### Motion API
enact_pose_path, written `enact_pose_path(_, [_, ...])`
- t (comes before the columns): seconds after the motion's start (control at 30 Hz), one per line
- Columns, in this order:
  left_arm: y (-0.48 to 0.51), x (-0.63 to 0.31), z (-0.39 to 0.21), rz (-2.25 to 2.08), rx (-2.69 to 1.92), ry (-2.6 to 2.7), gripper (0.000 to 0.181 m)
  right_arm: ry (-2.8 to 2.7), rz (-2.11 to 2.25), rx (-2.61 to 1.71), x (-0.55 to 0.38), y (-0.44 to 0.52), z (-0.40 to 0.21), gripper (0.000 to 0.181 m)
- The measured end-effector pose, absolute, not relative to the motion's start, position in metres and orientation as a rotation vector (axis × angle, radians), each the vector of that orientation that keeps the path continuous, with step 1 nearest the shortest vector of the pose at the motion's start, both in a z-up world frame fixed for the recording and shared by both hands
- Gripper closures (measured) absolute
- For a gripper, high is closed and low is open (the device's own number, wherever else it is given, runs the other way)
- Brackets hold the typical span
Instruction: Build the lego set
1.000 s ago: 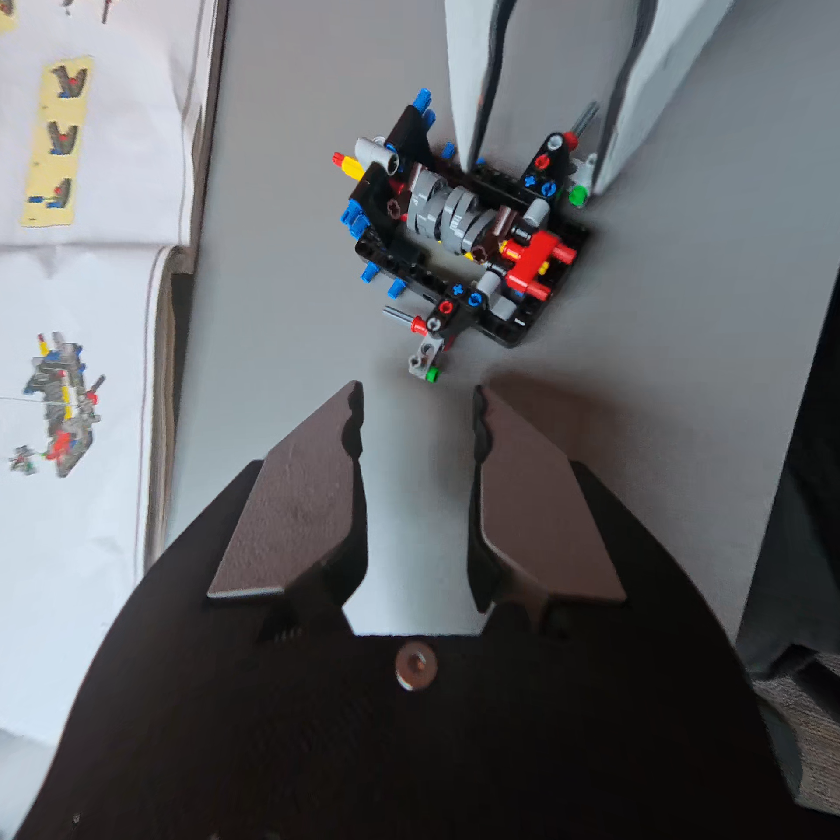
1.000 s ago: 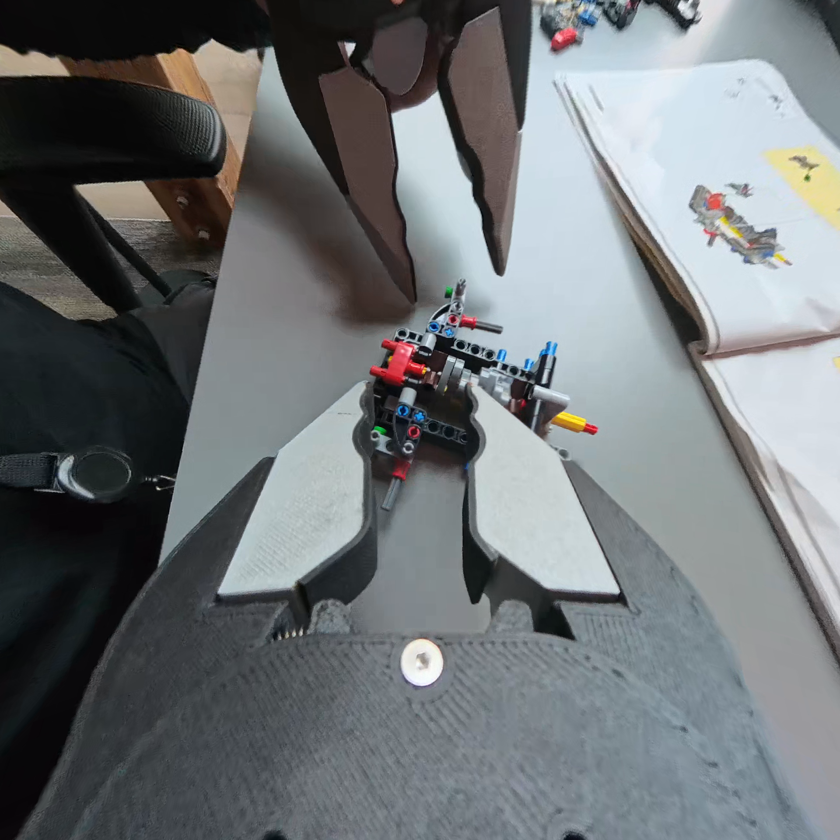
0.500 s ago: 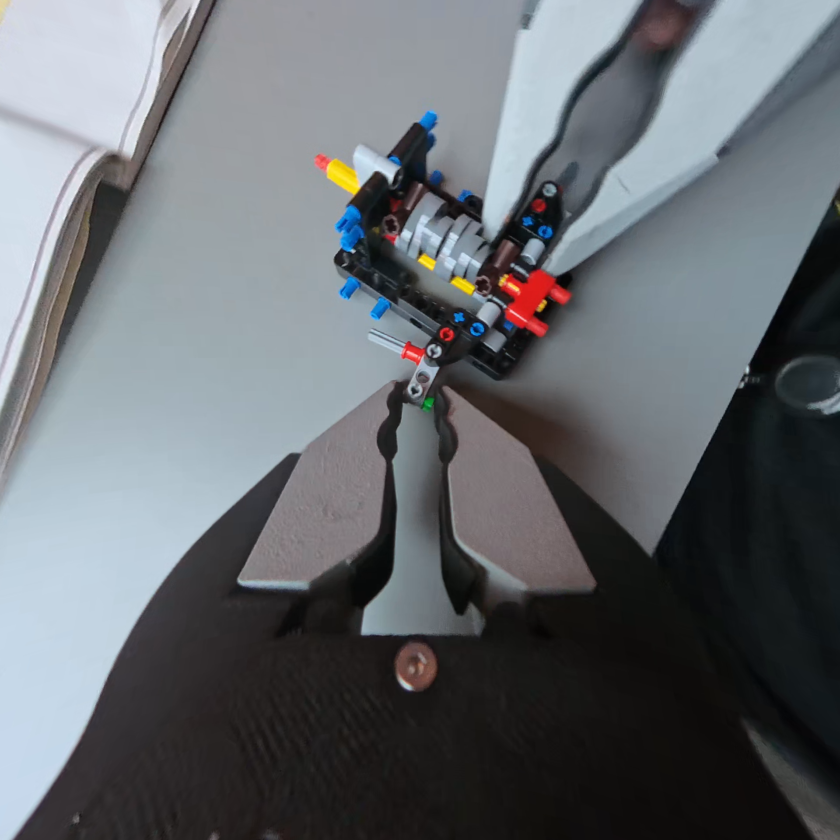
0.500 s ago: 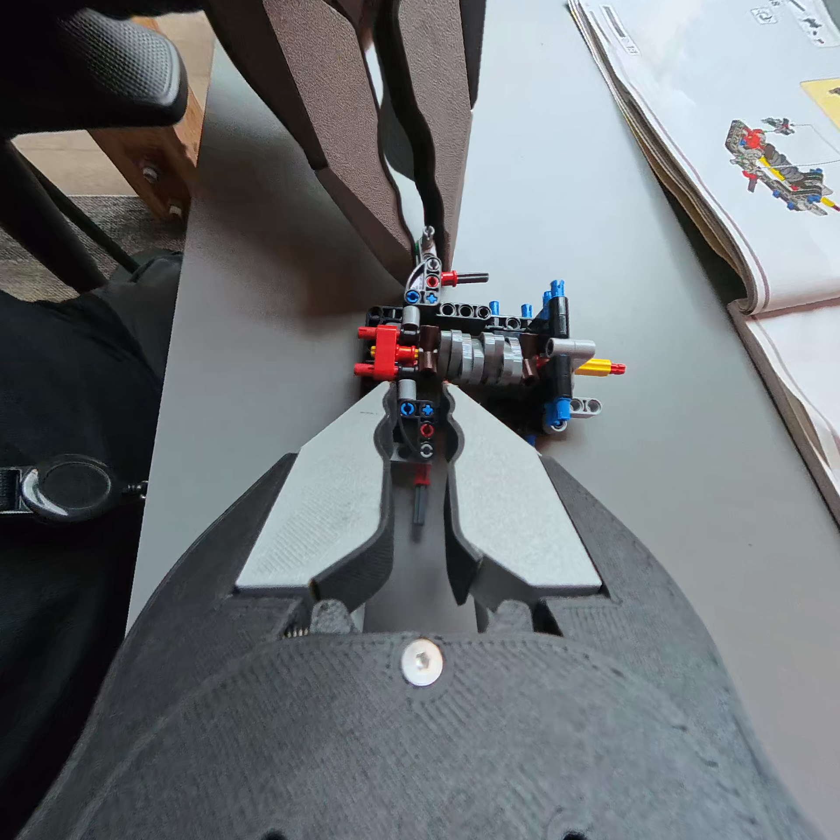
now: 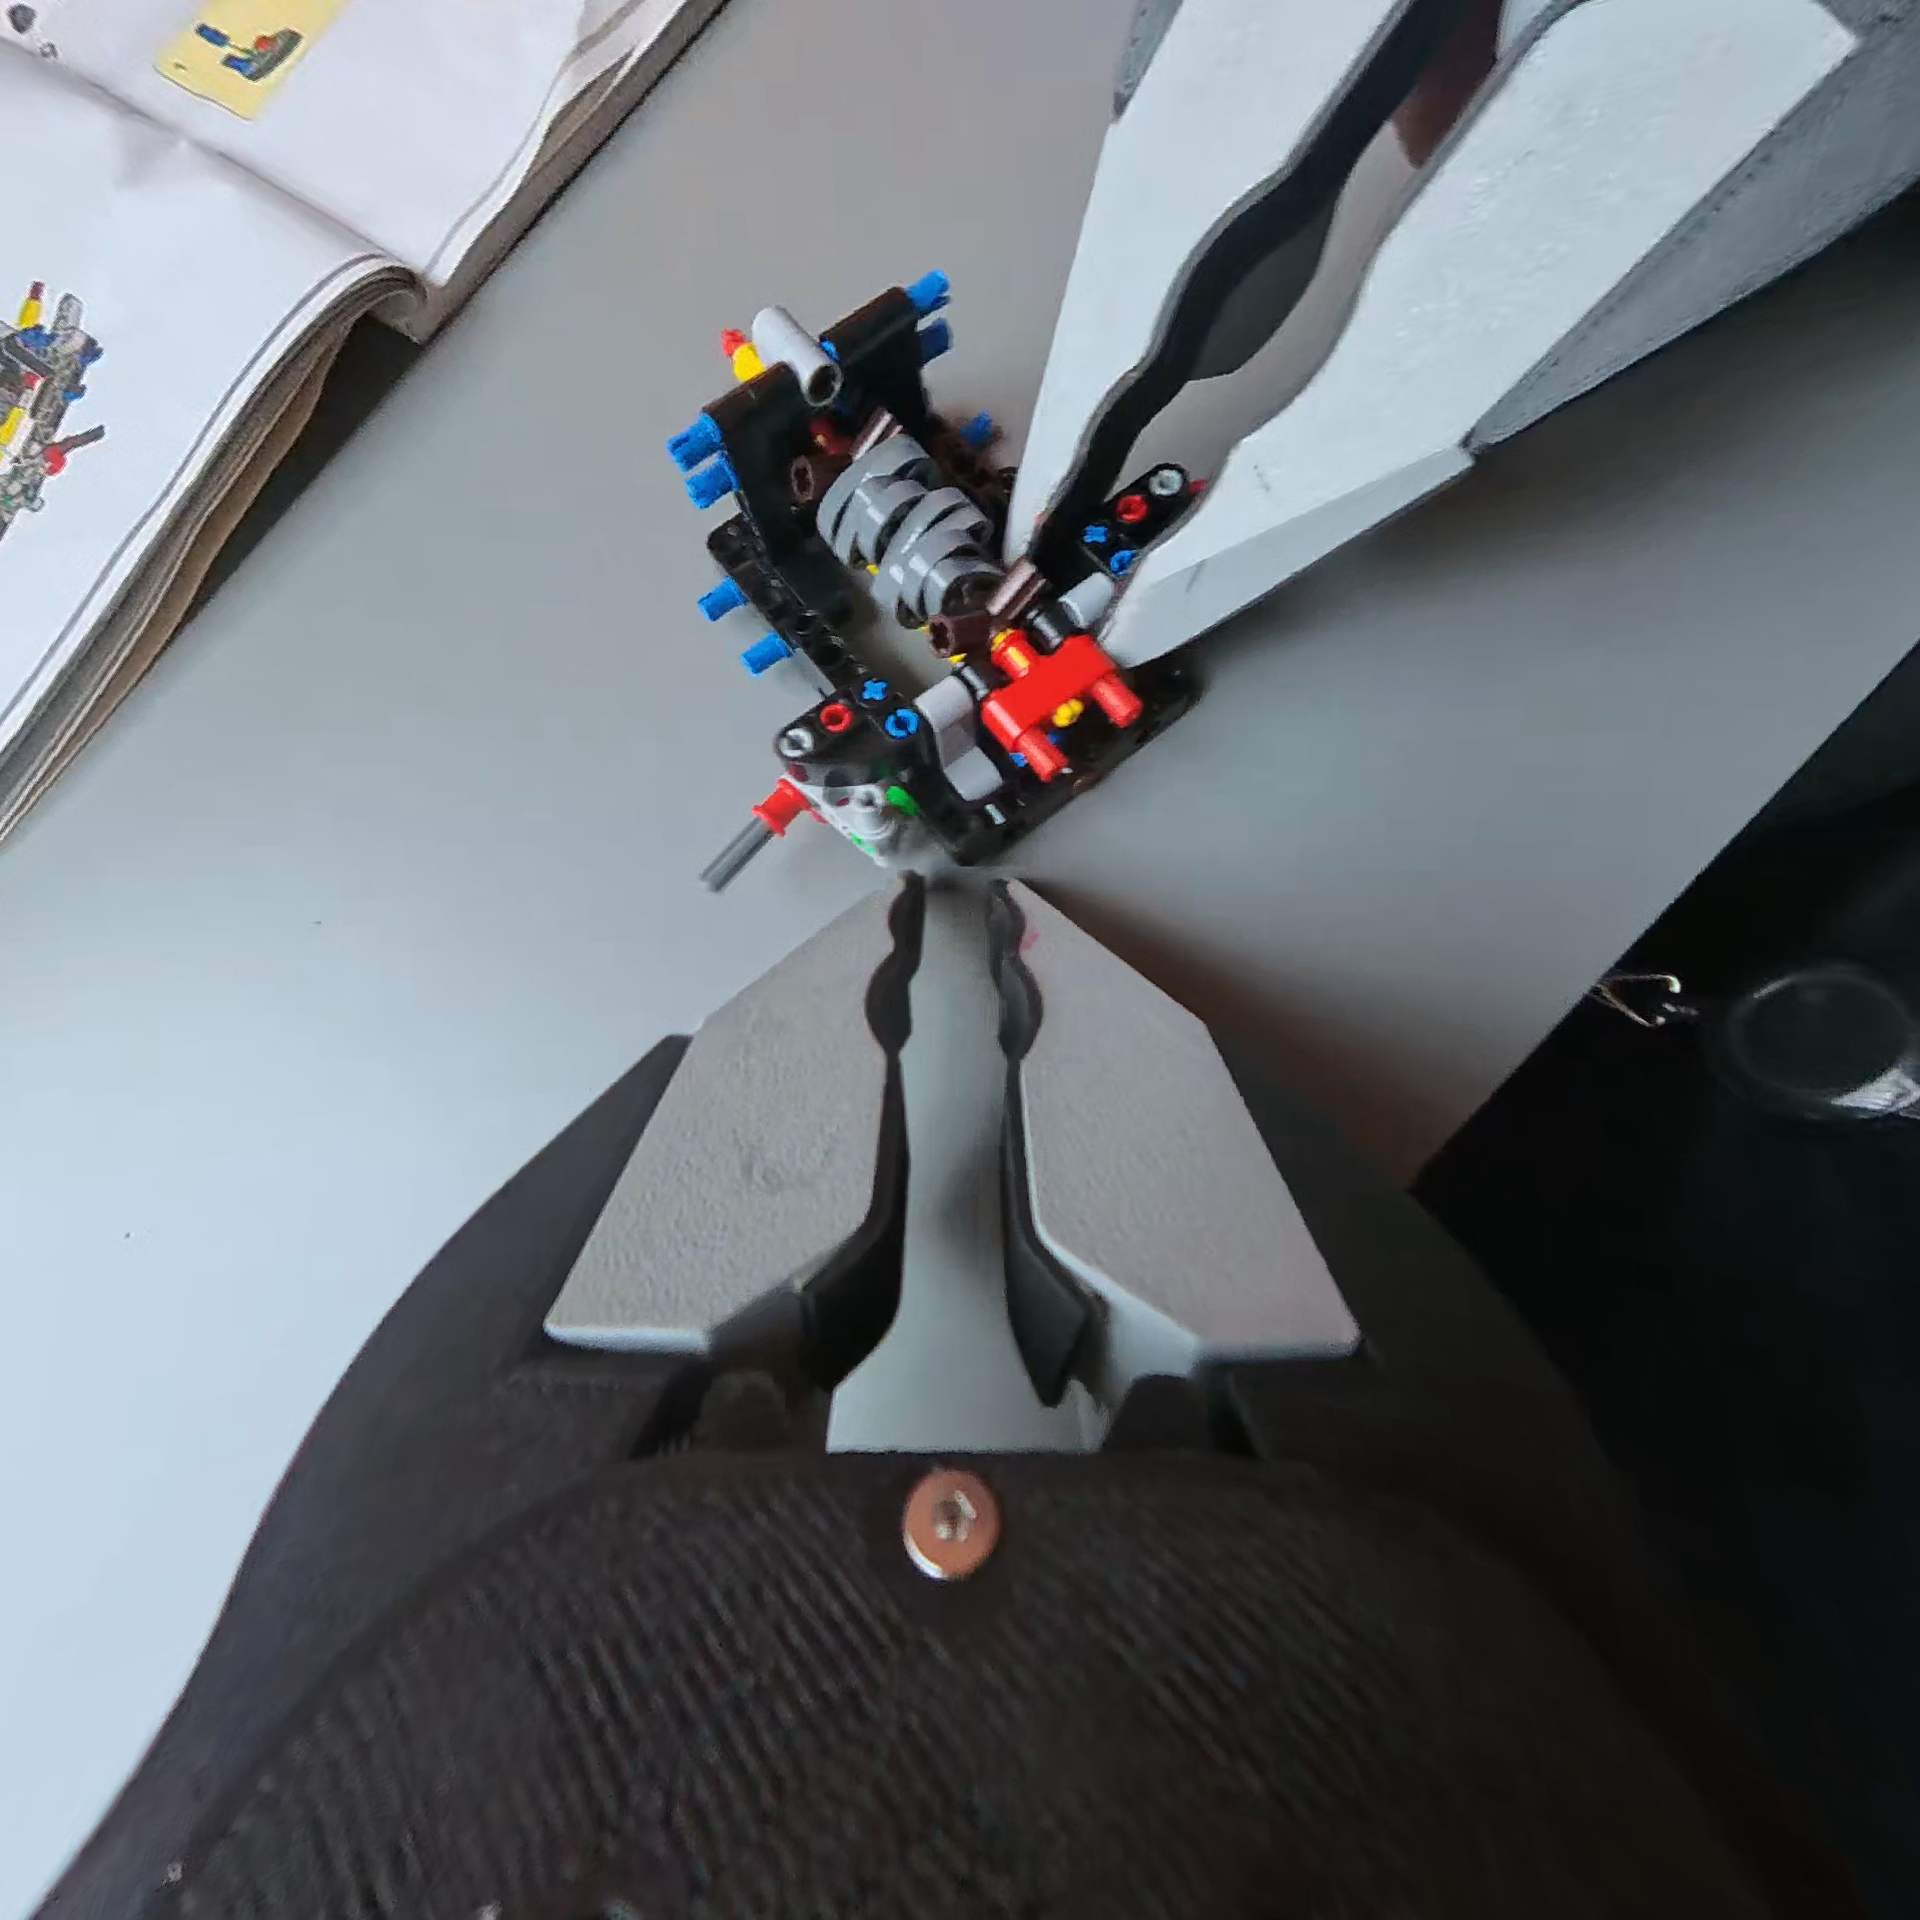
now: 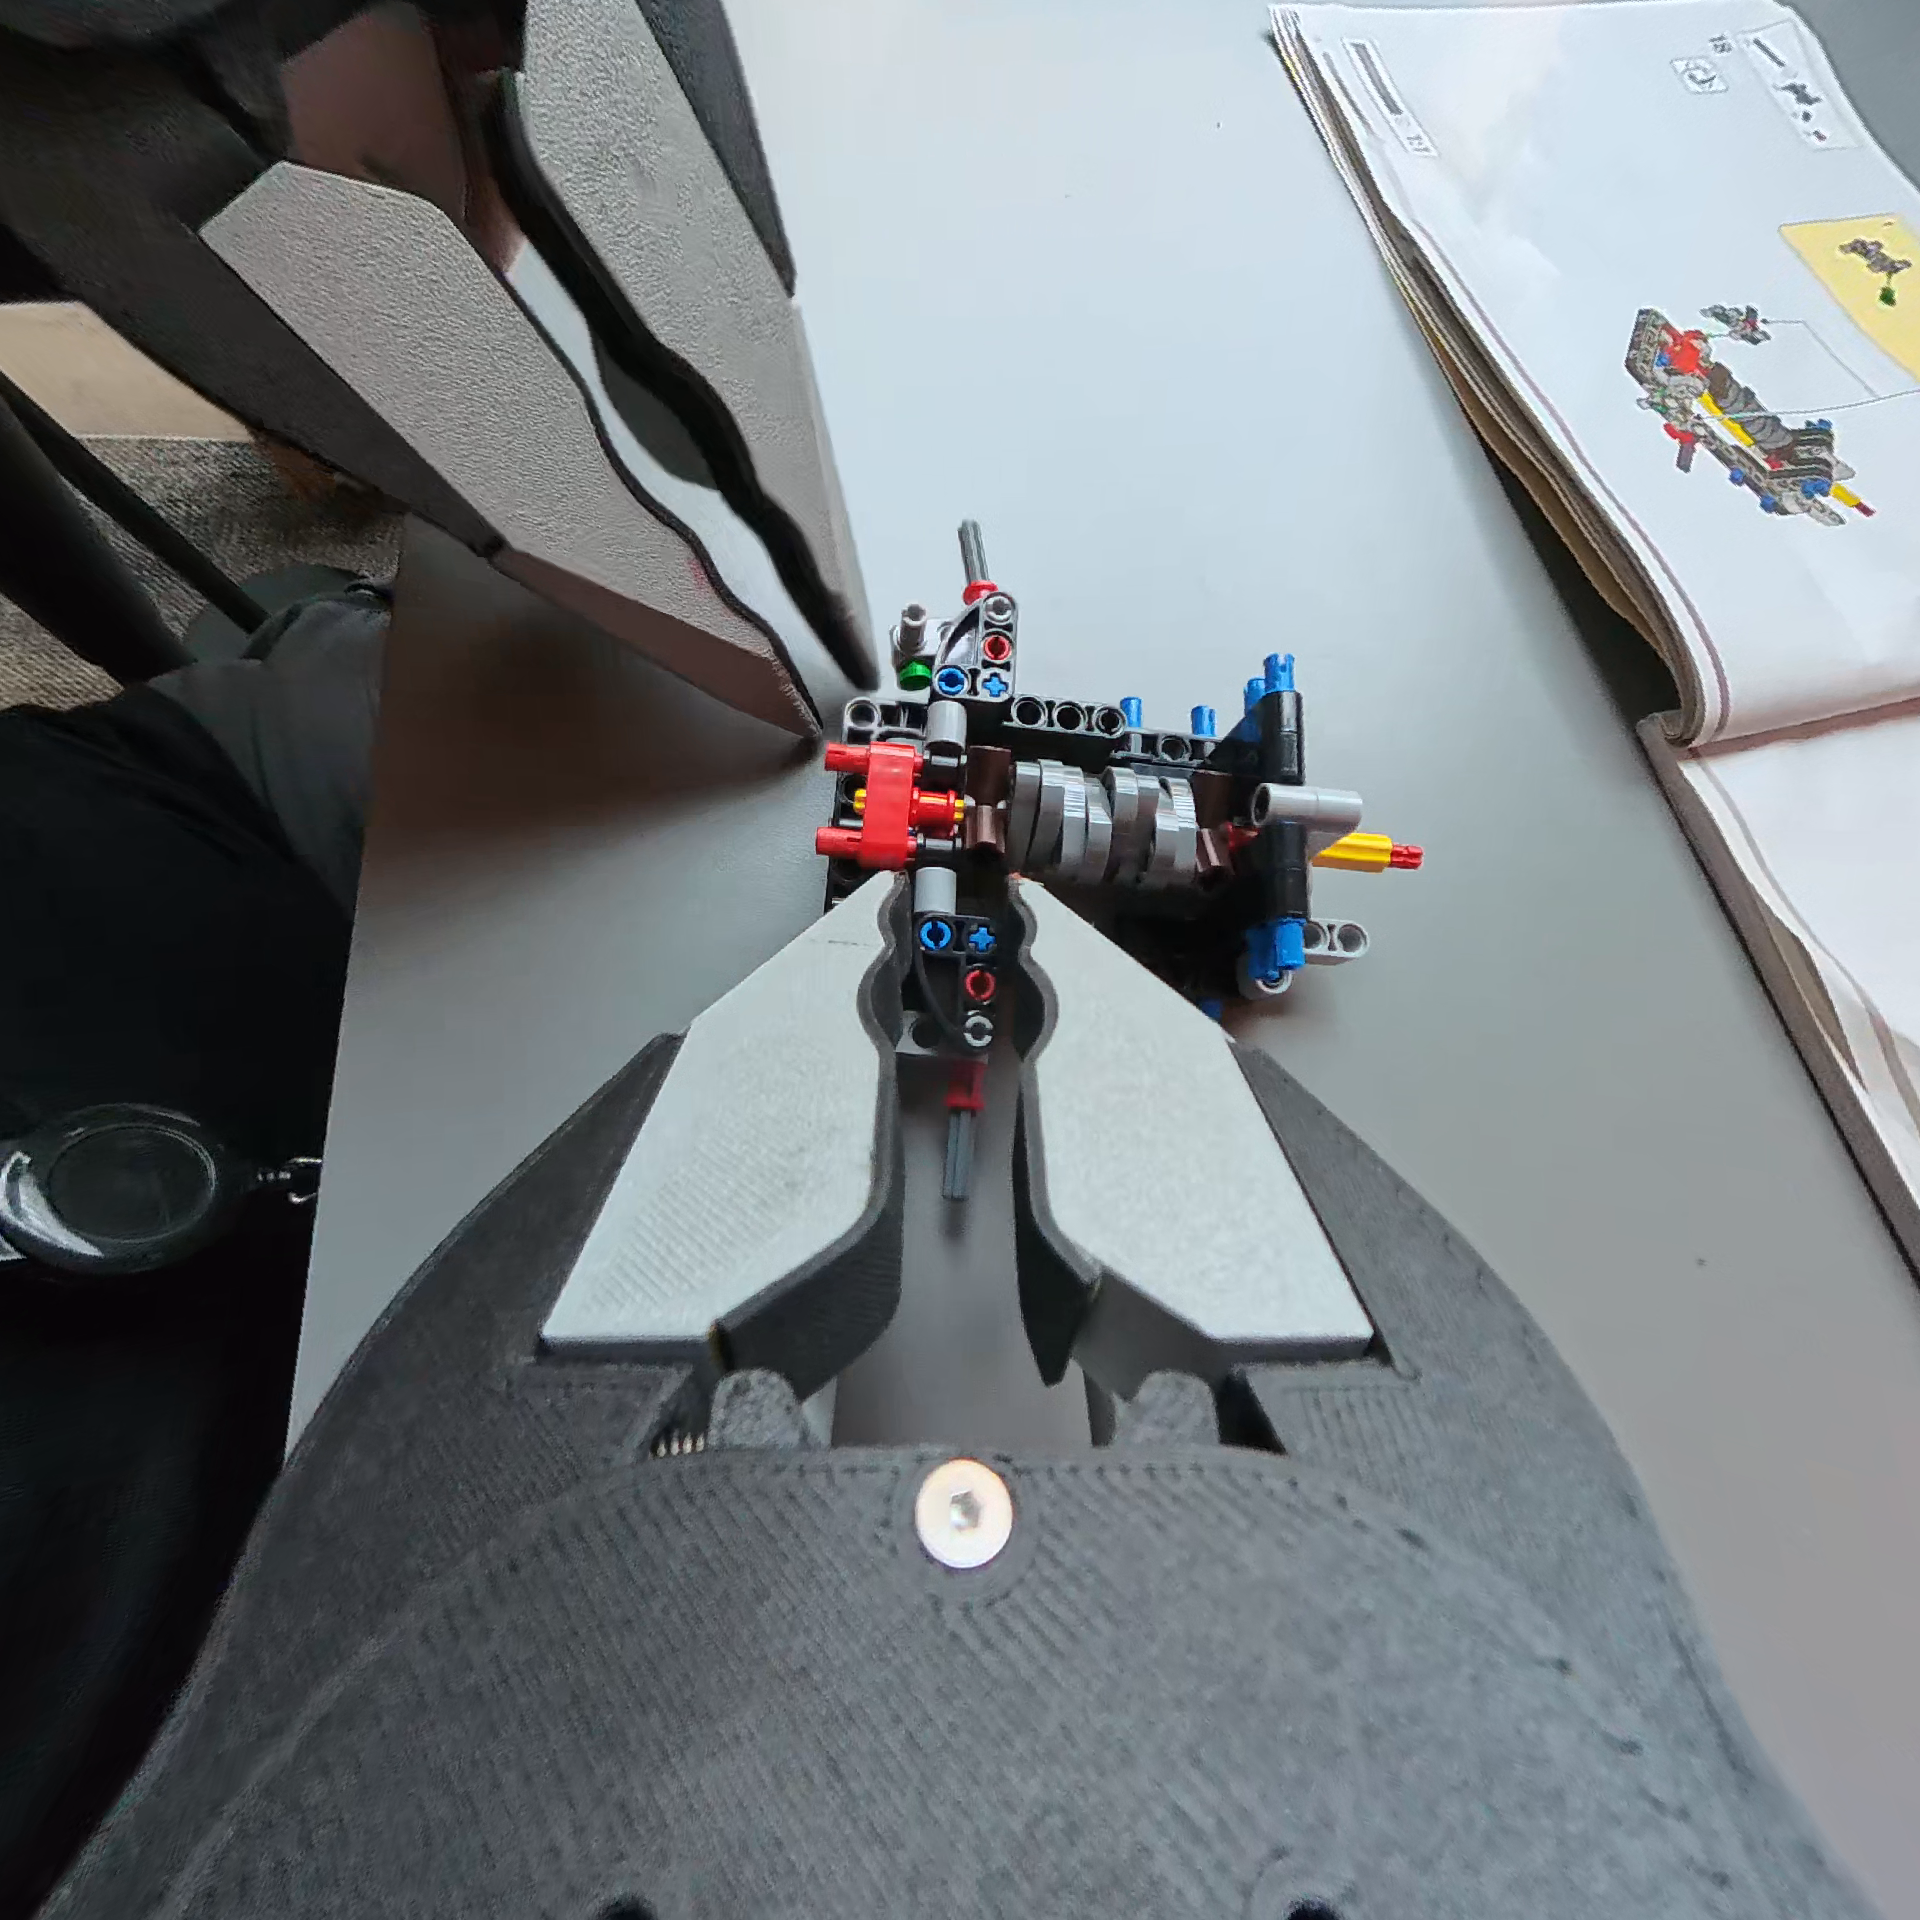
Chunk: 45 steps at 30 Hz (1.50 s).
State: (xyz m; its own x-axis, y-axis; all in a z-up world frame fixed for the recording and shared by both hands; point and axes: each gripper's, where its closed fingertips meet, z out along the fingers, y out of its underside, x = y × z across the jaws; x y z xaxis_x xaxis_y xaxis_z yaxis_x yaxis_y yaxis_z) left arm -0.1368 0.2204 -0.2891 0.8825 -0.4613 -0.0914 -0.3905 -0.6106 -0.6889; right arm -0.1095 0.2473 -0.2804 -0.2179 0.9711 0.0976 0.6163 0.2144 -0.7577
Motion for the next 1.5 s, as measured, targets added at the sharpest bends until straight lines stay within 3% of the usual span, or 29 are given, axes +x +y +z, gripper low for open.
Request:
enact_pose_path(0.23, [0.223, -0.145, -0.289, -0.297, -2.316, 0.591, 0.141, -1.881, 0.875, -1.336, -0.104, 0.247, -0.256, 0.158])
enact_pose_path(0.47, [0.228, -0.159, -0.288, -0.372, -2.308, 0.641, 0.137, -1.965, 0.84, -1.26, -0.108, 0.238, -0.266, 0.152])
enact_pose_path(0.6, [0.235, -0.172, -0.289, -0.309, -2.311, 0.633, 0.135, -1.993, 0.772, -1.238, -0.105, 0.242, -0.271, 0.164])
enact_pose_path(0.7, [0.237, -0.169, -0.288, -0.356, -2.296, 0.685, 0.126, -1.963, 0.79, -1.231, -0.107, 0.242, -0.265, 0.149])
enact_pose_path(0.97, [0.242, -0.182, -0.281, -0.387, -2.131, 1.118, 0.148, -1.974, 0.782, -1.157, -0.112, 0.236, -0.263, 0.158])
enact_pose_path(1.13, [0.237, -0.167, -0.281, -0.704, -2.098, 1.32, 0.159, -1.971, 0.76, -1.142, -0.11, 0.241, -0.262, 0.166])
enact_pose_path(1.23, [0.24, -0.16, -0.284, -0.712, -2.06, 1.394, 0.18, -1.975, 0.775, -1.137, -0.109, 0.241, -0.263, 0.165])
enact_pose_path(1.5, [0.238, -0.157, -0.286, -0.733, -1.94, 1.622, 0.18, -1.984, 0.851, -1.142, -0.105, 0.24, -0.263, 0.166])
